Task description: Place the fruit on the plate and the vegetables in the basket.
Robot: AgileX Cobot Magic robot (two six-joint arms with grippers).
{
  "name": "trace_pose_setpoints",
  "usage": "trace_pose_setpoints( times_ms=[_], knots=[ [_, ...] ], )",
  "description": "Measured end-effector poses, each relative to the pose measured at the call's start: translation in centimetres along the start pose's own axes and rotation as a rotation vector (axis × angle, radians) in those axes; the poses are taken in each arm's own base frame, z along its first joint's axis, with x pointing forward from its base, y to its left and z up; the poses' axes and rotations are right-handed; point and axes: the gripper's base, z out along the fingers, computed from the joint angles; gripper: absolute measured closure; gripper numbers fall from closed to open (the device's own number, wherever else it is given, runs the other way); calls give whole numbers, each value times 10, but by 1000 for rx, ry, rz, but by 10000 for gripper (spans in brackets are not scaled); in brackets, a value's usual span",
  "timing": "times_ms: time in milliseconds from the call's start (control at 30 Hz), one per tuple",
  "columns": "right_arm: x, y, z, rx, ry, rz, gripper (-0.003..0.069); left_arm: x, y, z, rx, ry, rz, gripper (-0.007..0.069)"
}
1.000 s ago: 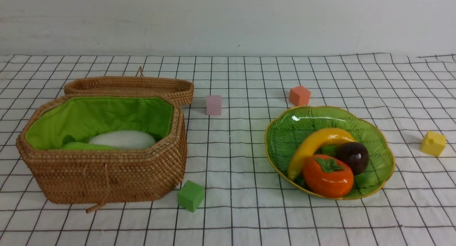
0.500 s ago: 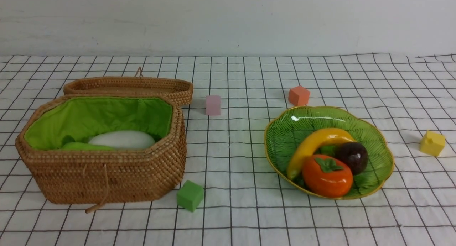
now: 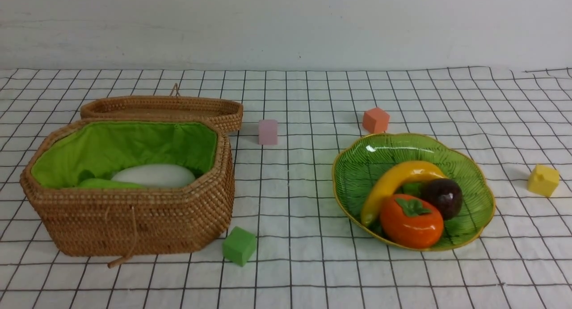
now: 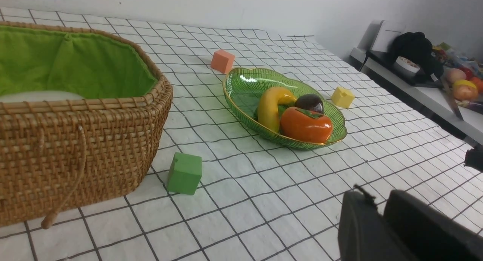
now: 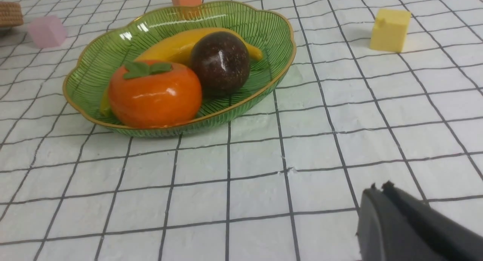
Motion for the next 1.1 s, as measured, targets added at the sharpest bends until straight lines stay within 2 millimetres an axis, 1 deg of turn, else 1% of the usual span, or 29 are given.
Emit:
trace_pose_setpoints(
  times_ms=[700,833,900,933,1000,1033,1067,1100],
  knots=[
    [0,0,0,-1,2,8,666,3,1,0,-12,35,0,511],
    [0,0,0,-1,2,8,666,3,4,1,-41,25,37,508],
    [0,0,0,-1,2,8,666,7,9,5,-123,-5,68,508],
    [0,0,0,-1,2,8,666,7,10,5,-136,-17,68,508],
    [0,0,0,-1,2,9,666,12,17,12,-236,-118,61,519],
    [0,0,0,-1,2,9,666,11,17,12,-248,-144,59,522],
    [0,0,0,-1,2,9,666,16,23,17,-290,-215,37,548],
    [0,0,0,-1,2,9,666,18,25,19,-303,-247,22,568]
  ],
)
